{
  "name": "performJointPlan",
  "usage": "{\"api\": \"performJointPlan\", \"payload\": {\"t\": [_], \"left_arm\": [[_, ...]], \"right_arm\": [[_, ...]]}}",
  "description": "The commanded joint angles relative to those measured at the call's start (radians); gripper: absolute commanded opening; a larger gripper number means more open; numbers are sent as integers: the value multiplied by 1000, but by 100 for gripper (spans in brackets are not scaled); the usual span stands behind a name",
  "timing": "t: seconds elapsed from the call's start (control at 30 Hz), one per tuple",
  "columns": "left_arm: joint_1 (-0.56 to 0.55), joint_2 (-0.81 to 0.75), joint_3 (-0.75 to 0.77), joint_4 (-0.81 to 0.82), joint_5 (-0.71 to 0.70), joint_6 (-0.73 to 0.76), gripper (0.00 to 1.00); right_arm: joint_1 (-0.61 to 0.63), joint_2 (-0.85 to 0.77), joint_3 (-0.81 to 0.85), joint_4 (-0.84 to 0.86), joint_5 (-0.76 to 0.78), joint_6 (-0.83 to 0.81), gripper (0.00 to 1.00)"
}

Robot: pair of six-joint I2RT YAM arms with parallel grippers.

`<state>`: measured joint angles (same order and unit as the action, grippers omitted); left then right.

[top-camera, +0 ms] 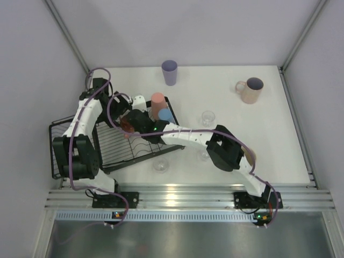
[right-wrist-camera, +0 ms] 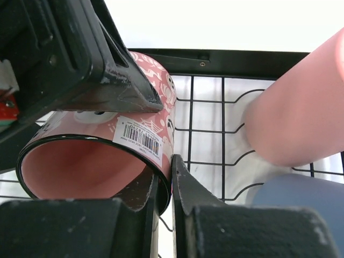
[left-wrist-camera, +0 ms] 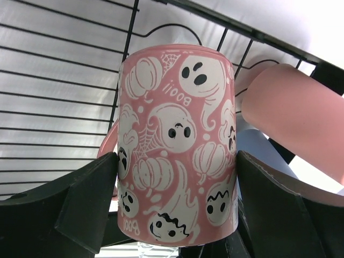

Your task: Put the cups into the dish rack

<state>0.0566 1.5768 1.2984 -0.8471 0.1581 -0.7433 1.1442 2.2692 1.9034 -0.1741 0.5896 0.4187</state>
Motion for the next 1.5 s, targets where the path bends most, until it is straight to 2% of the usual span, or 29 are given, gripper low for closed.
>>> {"api": "performJointPlan", "payload": {"t": [0.0,0.13,0.23,0.3,0.37,0.7,0.83,0.97,1.03,1.07,1.1,1.13,1.17,1.23,1.3,1.47], "left_arm": [[-1,-90,3,77,47,-13,47],[0,-116,31,77,37,1,71],[3,-138,99,77,49,13,80],[3,-147,155,69,44,13,90],[6,-152,199,60,44,9,92],[25,-158,328,51,149,-30,94],[25,-187,343,97,191,24,91],[46,-239,343,213,320,35,85],[51,-256,332,327,468,32,85],[51,-277,319,388,539,0,81],[49,-287,259,548,610,-34,80],[51,-297,218,679,743,-89,79],[49,-317,172,804,777,-216,79],[23,-324,87,1039,814,-266,78],[-39,-305,85,1042,833,-183,80],[-251,-222,140,1054,812,-139,79]], "right_arm": [[6,-112,-64,145,-45,-24,0],[-4,-215,-113,218,-71,-63,0],[-24,-296,-164,286,-92,-64,0],[-38,-330,-184,311,-114,-64,0],[-61,-379,-202,337,-146,-61,0],[-155,-508,-266,427,-211,-55,0],[-250,-621,-369,508,-370,24,0],[-362,-747,-452,568,-479,66,0],[-456,-821,-530,625,-574,145,0],[-489,-841,-562,724,-609,175,0],[-523,-861,-625,780,-631,199,0],[-576,-888,-651,845,-680,233,0],[-599,-898,-667,892,-703,251,0],[-658,-910,-684,998,-781,310,0],[-685,-918,-713,1129,-818,359,0],[-695,-929,-721,1268,-901,423,0]]}}
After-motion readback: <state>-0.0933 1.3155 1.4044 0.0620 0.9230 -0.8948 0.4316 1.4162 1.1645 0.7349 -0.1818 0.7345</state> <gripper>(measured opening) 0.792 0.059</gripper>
